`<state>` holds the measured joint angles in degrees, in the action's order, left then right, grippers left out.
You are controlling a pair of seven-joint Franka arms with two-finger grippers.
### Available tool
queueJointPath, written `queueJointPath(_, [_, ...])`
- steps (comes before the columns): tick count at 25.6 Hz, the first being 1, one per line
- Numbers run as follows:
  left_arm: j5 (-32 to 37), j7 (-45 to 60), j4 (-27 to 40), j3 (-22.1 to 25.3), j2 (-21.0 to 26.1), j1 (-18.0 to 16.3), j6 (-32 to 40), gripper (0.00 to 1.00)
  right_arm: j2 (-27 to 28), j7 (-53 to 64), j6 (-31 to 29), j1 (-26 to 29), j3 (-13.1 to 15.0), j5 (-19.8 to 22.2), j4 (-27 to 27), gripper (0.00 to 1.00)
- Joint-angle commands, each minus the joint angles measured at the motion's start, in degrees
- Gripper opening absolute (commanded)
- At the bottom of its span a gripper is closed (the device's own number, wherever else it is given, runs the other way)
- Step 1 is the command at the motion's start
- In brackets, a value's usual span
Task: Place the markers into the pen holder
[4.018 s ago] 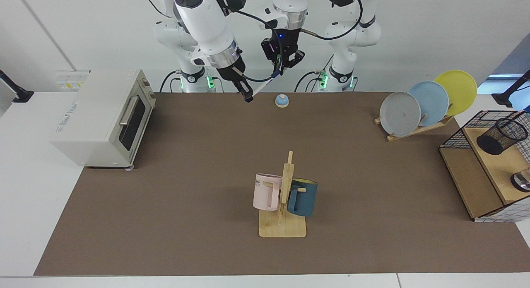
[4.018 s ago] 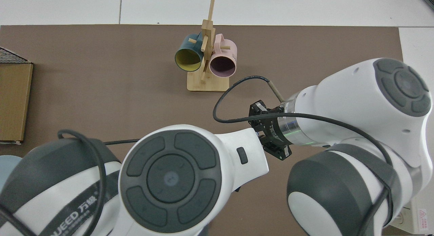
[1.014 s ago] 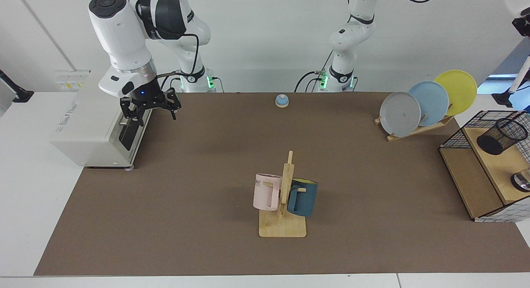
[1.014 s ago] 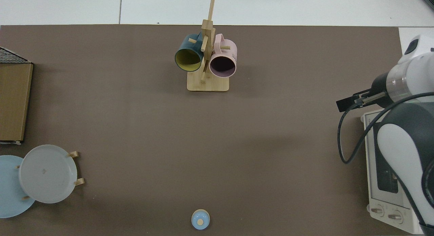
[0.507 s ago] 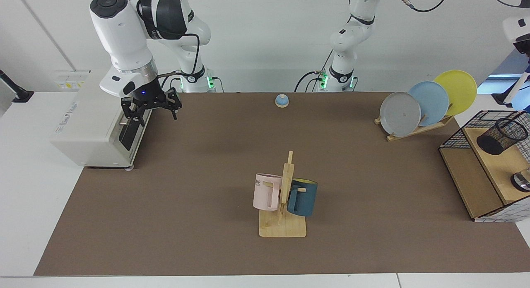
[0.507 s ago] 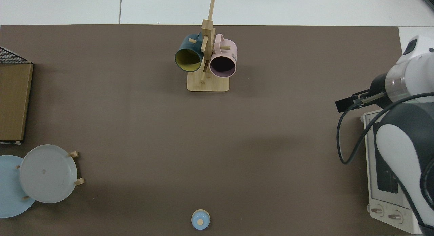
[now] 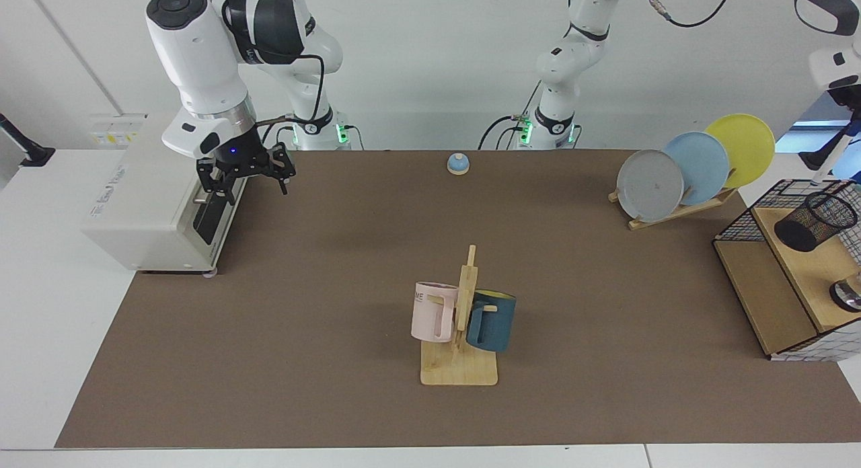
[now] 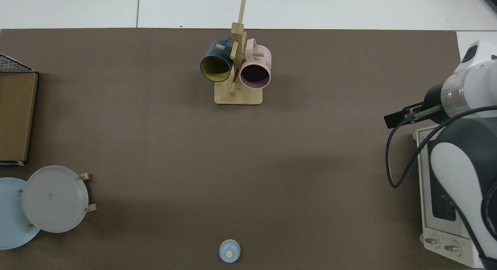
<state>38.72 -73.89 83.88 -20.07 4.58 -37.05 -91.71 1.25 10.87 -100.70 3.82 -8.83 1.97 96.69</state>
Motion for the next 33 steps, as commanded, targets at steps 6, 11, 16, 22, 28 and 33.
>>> queueJointPath(6, [1.0,3.0,2.3,0.0,0.7,0.1,-2.6,0.0,-0.9,1.6,0.8,-0.3,0.4,0.4,0.6,1.0])
queueJointPath(11, [0.5,4.4,5.1,-0.1,-0.1,0.1,-3.8,0.0,-0.9,1.6,0.8,-0.3,0.4,0.4,0.6,1.0])
queueJointPath(16, [-0.4,5.4,6.4,-0.2,-0.4,0.4,-3.7,0.0,-0.9,1.6,0.8,-0.3,0.4,0.4,0.6,1.0])
queueJointPath(22, [-1.5,5.8,7.1,-0.2,-0.3,0.4,-5.0,0.0,-0.9,1.6,0.8,-0.3,0.4,0.4,0.6,1.0])
queueJointPath(28, [-1.5,5.8,7.2,-0.1,0.4,0.4,-6.4,0.0,-0.8,1.6,0.7,-0.3,0.4,0.4,0.6,1.0])
queueJointPath(33, [-1.5,5.6,8.1,0.0,0.4,-0.4,-8.8,0.0,-0.9,1.7,0.7,-0.3,0.4,0.4,0.6,1.0])
